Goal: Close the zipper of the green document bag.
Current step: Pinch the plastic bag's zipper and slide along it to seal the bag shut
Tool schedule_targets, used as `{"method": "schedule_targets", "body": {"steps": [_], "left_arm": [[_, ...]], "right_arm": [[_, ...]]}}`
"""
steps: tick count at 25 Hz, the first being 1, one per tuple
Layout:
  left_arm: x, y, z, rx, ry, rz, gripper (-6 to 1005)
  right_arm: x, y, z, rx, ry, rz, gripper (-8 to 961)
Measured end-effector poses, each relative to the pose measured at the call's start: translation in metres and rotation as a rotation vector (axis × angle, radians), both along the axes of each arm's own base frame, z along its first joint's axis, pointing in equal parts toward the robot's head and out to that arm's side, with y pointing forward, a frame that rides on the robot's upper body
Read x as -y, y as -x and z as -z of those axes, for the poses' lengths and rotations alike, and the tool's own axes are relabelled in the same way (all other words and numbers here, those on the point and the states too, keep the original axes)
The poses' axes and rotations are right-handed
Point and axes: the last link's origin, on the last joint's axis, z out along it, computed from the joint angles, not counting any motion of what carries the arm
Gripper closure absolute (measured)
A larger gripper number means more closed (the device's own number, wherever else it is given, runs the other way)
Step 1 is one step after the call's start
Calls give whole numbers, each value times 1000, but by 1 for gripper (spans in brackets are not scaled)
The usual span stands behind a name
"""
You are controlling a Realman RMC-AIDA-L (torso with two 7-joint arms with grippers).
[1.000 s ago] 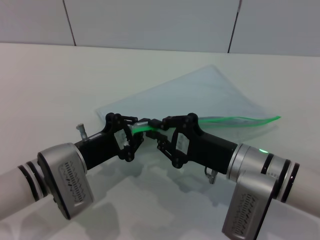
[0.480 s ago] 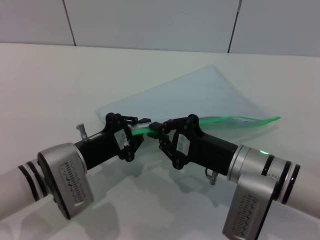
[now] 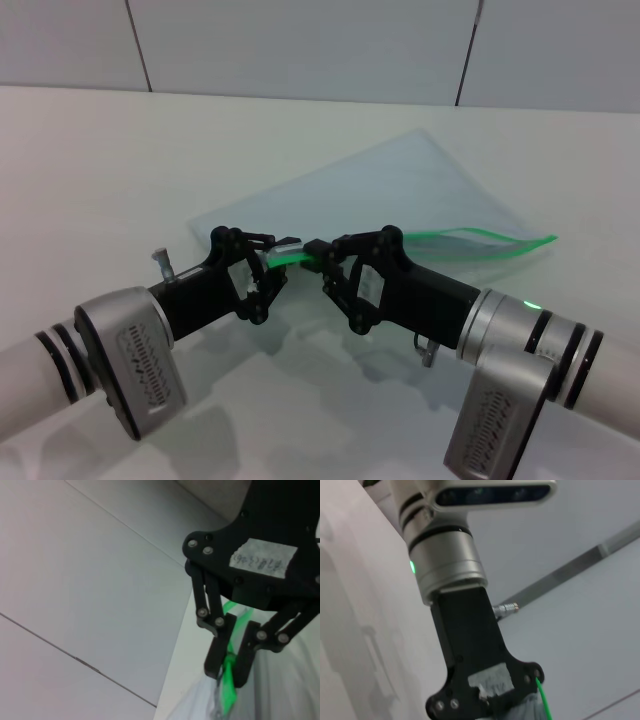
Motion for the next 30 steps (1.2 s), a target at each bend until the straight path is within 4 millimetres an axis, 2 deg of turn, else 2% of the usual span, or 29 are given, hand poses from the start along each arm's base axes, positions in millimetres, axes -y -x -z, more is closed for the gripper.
{"method": "schedule_targets", "body": {"steps": [12, 30], "left_arm": [[2, 1, -1, -13, -18, 17, 944], [7, 1, -2, -11, -25, 45, 945]], "right_arm": [[-4, -16, -3, 15, -38, 89, 872], [-13, -27, -9, 24, -87, 160, 873]]}}
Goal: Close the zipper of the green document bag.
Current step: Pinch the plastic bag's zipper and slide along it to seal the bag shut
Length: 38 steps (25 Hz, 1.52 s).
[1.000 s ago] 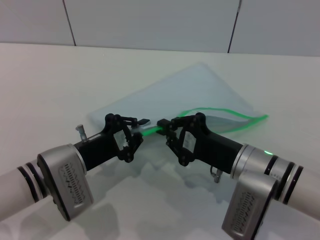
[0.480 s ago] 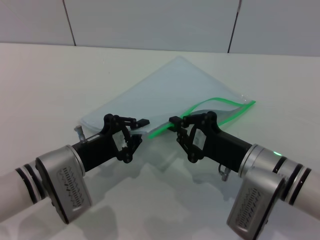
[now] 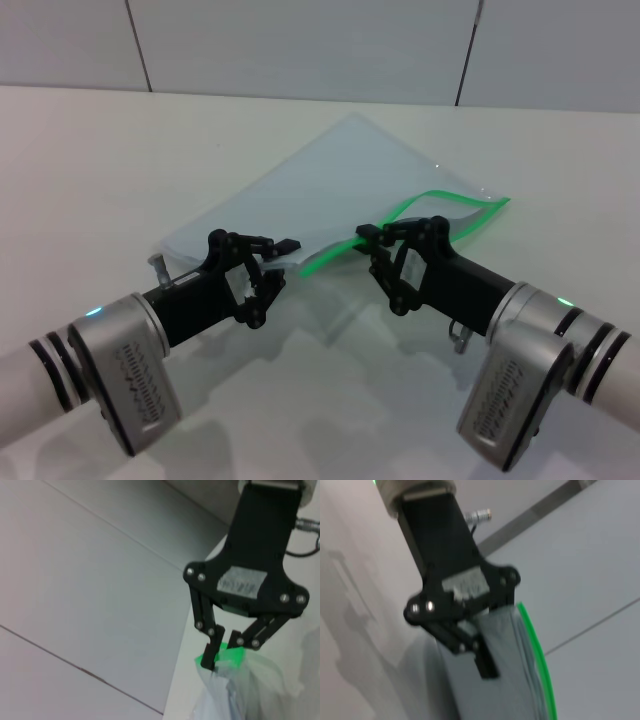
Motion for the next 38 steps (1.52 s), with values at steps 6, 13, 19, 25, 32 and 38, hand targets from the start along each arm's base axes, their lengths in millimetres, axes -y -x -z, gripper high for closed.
{"method": "schedule_targets", "body": {"steps": [6, 13, 19, 25, 32, 38], "left_arm": [[5, -1, 0, 12, 7, 18, 945], [12, 2, 1, 8, 22, 24, 945], [20, 5, 4, 7, 40, 28, 945], [28, 8, 5, 13, 52, 27, 944], [33, 10, 7, 12, 64, 23, 944], [34, 11, 7, 12, 64, 21, 944]], "right_arm": [[-3, -8, -4, 8, -26, 36, 873], [-7, -20, -10, 14, -65, 90, 873], [-13, -30, -17, 22, -102, 137, 873], [-23, -42, -30, 17, -167, 191, 873], [-37, -61, -51, 20, -268, 295, 872], [-43, -72, -63, 14, -320, 346, 871]]}}
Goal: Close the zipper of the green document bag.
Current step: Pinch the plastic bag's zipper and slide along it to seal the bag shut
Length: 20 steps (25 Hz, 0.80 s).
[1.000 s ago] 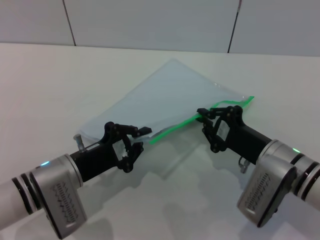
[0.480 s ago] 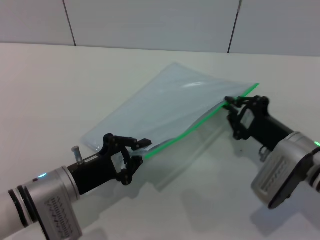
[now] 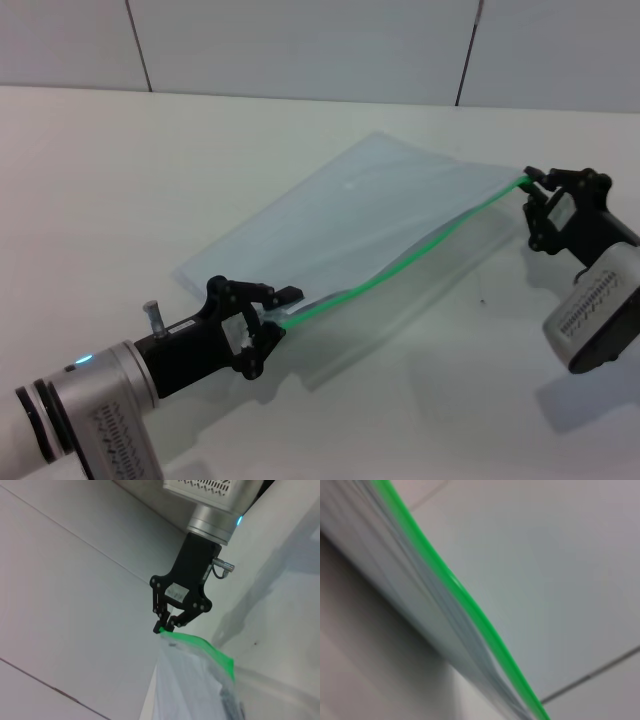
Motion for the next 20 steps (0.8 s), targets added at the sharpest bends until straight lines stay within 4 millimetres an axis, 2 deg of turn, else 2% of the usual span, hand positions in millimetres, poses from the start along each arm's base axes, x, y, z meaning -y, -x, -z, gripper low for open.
{"method": "schedule_targets", "body": {"steps": [13, 15, 16, 17, 19, 20], "left_arm": [[-3, 1, -3, 4, -16, -10, 944], [-9, 1, -8, 22, -52, -31, 945], [-11, 1, -11, 34, -71, -43, 945], [-15, 1, -15, 54, -102, -61, 945], [-23, 0, -28, 121, -175, -94, 921], [-23, 0, -28, 121, -175, -94, 910]], "right_arm": [[-3, -9, -12, -37, -68, 59, 863], [-5, -13, -19, -75, -117, 97, 862], [-5, -20, -30, -132, -192, 146, 861], [-5, -20, -30, -132, -192, 146, 861], [-4, -26, -41, -191, -274, 189, 860], [-3, -29, -48, -223, -321, 203, 859]]}}
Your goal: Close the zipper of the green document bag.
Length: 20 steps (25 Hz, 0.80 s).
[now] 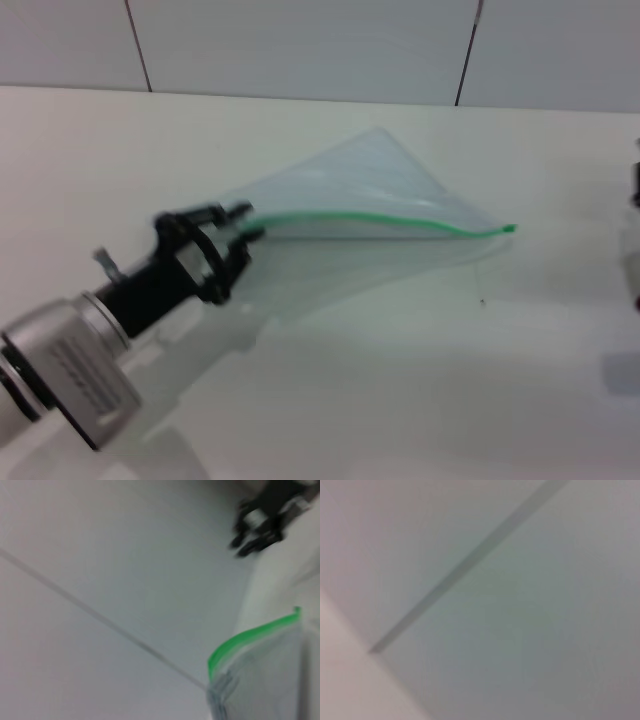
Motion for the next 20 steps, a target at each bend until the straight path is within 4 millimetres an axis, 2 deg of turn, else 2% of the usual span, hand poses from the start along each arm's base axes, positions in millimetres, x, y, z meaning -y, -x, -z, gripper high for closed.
{"method": "schedule_targets", "body": {"steps": [2, 5, 8, 10, 16, 20], "left_arm": [[-3, -2, -13, 74, -55, -7, 886], [-2, -5, -21, 146, -74, -3, 663], [-2, -9, -32, 261, -78, -10, 539], [-2, -10, -40, 337, -86, -23, 456], [-6, -2, -69, 567, -174, -103, 327], [3, 4, -87, 747, -217, -120, 241]], "right_arm": [[8, -2, -12, -61, -107, -3, 814], [16, 1, -16, -104, -158, -31, 748], [29, 6, -21, -197, -204, -96, 681], [38, 10, -24, -277, -215, -158, 598], [62, 24, -27, -546, -150, -341, 356], [80, 35, -31, -705, -105, -468, 205]]}}
